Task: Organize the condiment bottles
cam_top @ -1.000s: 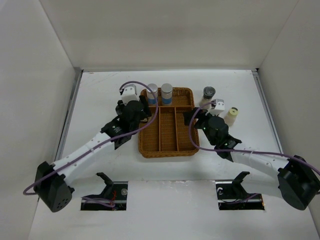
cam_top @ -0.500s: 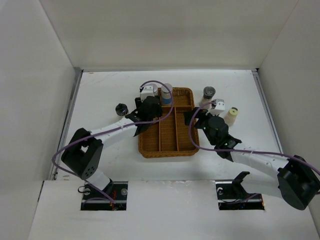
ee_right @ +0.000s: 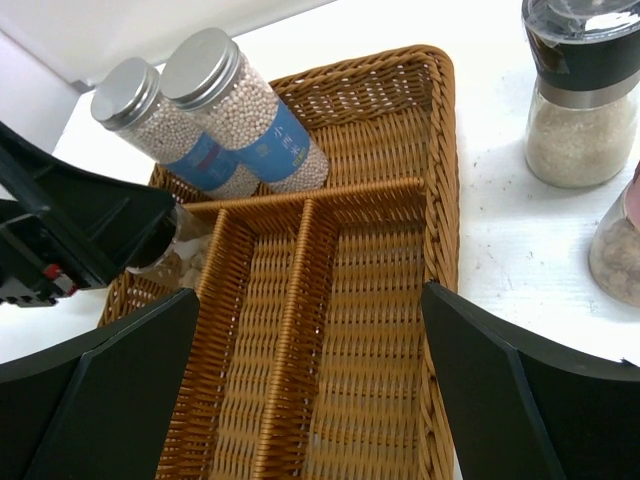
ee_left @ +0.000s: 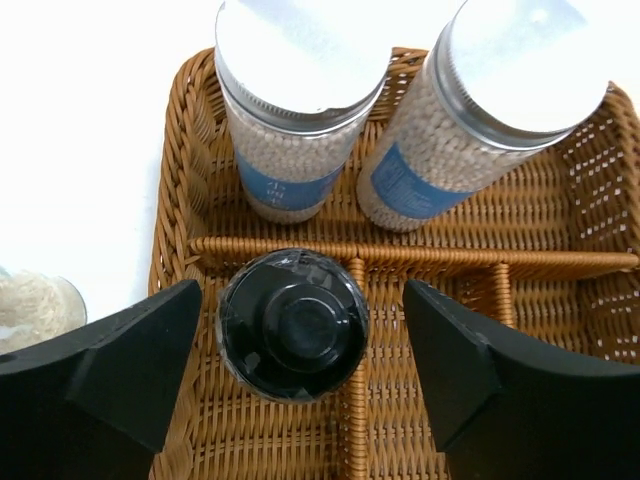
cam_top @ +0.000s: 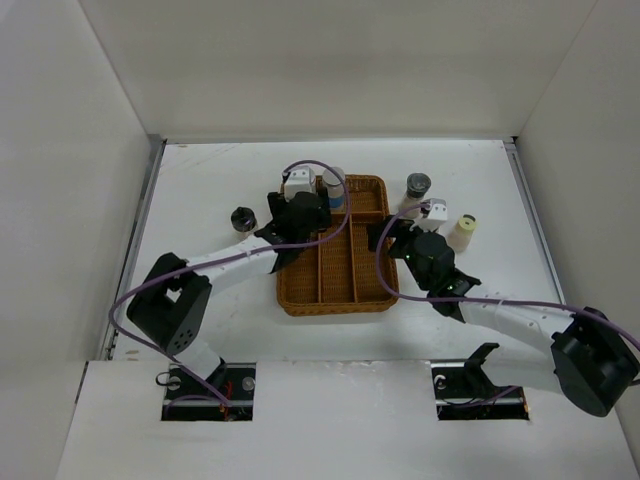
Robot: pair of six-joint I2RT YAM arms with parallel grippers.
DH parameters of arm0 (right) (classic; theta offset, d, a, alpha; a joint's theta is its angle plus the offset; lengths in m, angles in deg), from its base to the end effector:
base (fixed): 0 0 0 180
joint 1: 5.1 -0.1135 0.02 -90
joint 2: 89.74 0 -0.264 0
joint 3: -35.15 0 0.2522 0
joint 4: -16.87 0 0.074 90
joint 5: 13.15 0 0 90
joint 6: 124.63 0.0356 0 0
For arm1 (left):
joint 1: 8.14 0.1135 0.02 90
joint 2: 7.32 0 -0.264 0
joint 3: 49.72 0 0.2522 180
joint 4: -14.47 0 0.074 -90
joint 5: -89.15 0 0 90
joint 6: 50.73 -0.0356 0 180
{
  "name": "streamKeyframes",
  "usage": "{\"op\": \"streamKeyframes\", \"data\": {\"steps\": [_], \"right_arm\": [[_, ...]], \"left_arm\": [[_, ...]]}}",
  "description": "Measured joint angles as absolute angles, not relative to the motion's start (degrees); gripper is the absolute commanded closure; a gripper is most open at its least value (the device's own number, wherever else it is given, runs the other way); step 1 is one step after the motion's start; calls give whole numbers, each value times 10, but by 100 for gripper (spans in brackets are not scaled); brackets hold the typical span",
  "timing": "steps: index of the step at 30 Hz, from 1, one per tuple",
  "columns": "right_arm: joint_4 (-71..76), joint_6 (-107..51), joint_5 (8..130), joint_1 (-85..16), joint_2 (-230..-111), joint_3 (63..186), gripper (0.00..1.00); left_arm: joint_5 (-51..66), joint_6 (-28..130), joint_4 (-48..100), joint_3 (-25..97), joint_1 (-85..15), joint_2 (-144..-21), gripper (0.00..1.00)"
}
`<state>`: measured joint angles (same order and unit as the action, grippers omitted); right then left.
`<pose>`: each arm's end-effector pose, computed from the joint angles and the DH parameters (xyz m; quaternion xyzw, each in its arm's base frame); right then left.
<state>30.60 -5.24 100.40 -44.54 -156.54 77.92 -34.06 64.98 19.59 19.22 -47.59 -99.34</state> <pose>0.2031 0.1486 0.2344 0.0644 0.7601 0.2253 0.6060 0.2848 -0.2091 0.2294 -0.0473 0.8339 -0.0584 0.5467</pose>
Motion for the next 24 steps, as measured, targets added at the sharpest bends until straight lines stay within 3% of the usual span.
{"op": "streamKeyframes", "data": {"steps": [8, 14, 24], "right_arm": [[306, -53, 1004, -445, -1567, 779, 0], [306, -53, 1004, -445, -1567, 779, 0], [306, -54, 1004, -449, -1581, 779, 0]], "left_arm": [[-352, 638, 194, 133, -483, -839, 22], [-385, 642, 228, 87, -454, -718, 20], [-383, 653, 262, 39, -352, -781, 20]]}}
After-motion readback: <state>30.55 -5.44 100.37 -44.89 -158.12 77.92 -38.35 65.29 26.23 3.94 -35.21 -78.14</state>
